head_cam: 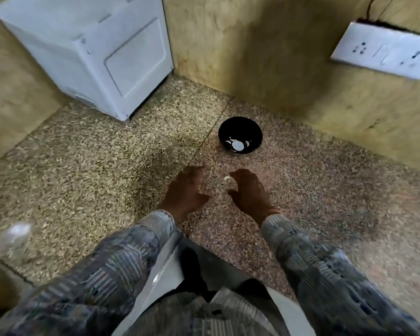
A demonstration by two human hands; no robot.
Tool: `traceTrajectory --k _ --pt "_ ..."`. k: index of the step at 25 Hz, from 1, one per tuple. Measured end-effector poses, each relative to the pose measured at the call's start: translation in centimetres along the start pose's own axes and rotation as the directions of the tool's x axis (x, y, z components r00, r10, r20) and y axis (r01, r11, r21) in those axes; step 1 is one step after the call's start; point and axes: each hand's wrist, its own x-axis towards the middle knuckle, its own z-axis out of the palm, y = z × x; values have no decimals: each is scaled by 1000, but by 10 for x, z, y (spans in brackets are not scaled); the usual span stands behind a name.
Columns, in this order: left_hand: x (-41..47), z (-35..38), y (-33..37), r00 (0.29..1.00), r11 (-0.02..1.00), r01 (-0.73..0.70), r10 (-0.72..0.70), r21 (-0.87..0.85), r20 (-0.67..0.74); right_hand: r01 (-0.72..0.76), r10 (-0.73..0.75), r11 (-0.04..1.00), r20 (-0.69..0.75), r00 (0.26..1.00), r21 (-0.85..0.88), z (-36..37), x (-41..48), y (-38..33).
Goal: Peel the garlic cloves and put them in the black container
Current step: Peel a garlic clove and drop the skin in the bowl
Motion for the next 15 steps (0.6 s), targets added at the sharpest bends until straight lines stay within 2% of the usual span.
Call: traceTrajectory --k 5,10,12,15 --pt "13 14 -25 997 995 69 -68 -67 23 -50 50 999 -2 999 13 22 37 0" --pt "24 14 -42 987 976 147 -155 -159 -44 -122 124 991 45 991 -47 31 51 3" --pt "29 10 -46 983 978 150 -163 -144 -84 -155 155 988 24 988 16 28 45 1" --pt "39 8 -53 970 967 215 -227 -134 -89 -245 274 940 -95 957 236 15 51 -7"
